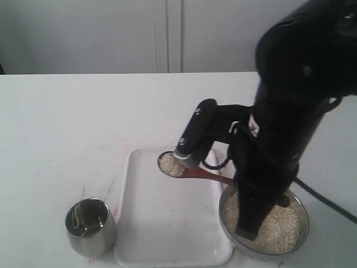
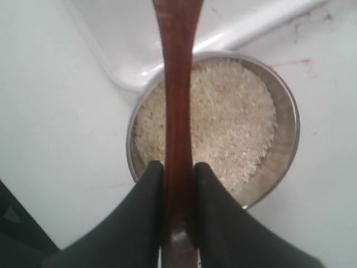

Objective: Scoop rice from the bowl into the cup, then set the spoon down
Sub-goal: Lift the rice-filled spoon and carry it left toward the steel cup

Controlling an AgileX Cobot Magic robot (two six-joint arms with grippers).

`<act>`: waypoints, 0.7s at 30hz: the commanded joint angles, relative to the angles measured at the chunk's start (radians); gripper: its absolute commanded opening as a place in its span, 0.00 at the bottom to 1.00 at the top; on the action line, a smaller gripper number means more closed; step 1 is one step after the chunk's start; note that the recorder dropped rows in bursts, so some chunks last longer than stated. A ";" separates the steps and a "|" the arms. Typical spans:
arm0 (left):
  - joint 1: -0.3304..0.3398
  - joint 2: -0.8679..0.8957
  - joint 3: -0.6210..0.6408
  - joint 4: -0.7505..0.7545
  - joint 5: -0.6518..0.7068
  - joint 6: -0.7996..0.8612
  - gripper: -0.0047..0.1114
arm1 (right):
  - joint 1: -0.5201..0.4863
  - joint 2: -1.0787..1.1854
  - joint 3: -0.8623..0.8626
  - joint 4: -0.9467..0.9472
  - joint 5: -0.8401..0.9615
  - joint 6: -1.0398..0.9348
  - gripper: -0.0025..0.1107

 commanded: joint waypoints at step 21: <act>-0.007 0.000 0.009 -0.006 0.049 -0.006 0.16 | 0.288 0.399 -0.338 -0.067 0.003 0.123 0.02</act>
